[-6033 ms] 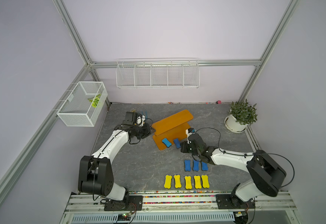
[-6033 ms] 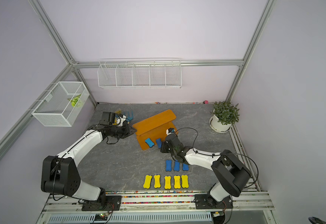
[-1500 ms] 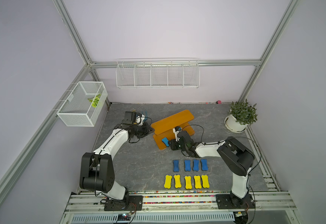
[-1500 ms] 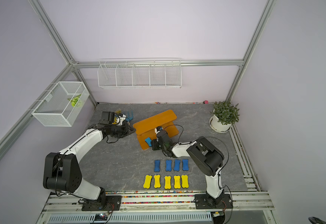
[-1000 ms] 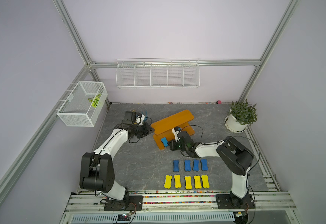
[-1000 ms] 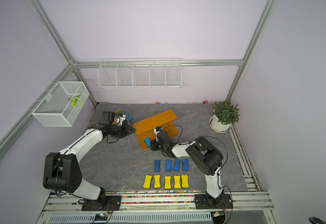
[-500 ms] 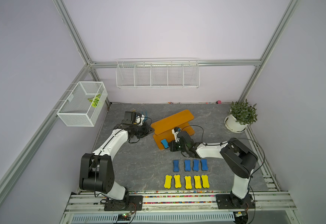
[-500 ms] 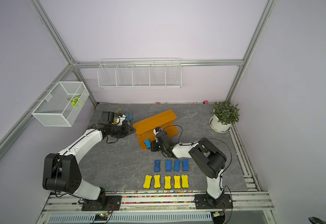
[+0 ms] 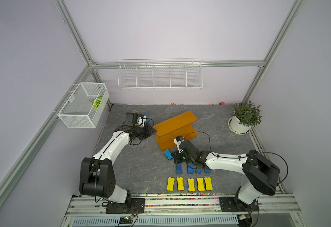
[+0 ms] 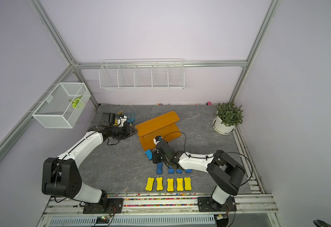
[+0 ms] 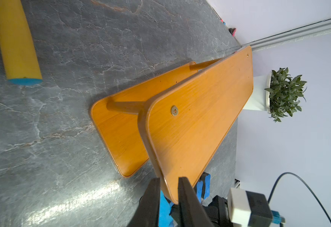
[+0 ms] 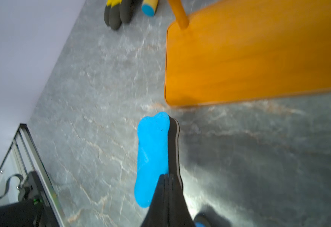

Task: Remove the whiteboard erasers from the shelf
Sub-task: Pick up the whiteboard eraser from the shelf, then place the whiteboard eraser at the center of the board.

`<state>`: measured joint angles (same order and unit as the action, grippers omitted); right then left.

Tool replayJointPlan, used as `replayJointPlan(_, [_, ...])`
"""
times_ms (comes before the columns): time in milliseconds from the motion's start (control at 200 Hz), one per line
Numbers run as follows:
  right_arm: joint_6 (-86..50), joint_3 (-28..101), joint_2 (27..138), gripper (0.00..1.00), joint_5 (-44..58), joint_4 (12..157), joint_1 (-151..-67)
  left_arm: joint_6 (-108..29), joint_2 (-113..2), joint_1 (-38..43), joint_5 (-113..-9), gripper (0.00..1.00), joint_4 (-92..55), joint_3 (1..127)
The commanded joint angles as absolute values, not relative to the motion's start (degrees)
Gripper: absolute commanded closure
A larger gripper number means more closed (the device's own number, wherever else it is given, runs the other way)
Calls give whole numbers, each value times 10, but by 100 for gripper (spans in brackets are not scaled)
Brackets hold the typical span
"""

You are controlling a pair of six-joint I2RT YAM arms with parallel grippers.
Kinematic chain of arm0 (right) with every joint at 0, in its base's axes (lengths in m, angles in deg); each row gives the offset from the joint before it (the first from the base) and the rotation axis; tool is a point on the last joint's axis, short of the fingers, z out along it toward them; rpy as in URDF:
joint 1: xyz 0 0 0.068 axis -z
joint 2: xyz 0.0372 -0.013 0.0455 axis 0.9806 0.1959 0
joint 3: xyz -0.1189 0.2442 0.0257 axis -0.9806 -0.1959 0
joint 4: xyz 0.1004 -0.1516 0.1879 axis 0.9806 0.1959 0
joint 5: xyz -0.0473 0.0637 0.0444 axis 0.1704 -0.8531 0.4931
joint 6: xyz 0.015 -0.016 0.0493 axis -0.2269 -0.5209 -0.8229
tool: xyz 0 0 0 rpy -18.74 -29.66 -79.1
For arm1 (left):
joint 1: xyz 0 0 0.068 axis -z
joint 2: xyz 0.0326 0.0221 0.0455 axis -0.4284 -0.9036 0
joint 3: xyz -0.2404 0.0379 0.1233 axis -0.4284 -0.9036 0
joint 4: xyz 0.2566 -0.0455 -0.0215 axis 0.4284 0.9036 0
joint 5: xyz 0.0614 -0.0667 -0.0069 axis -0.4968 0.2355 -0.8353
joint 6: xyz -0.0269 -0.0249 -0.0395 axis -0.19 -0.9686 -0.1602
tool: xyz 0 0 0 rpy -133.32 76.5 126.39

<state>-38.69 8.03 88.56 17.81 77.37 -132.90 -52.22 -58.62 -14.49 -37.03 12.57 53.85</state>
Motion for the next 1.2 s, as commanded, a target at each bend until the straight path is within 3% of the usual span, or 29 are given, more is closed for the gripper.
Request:
replayJointPlan(0, [-390, 67, 880, 100, 179, 808, -1334, -523, -571, -148, -368, 77, 118, 528])
replayJointPlan(265, [-369, 94, 910, 100, 121, 846, -1334, -522, -573, -148, -370, 77, 118, 524])
replayJointPlan(670, [-354, 102, 927, 78, 37, 854, -1335, -520, -577, -149, -371, 77, 121, 528])
replayJointPlan(1195, [-331, 119, 933, 71, -20, 908, -1355, -517, -577, -155, -371, 77, 122, 531])
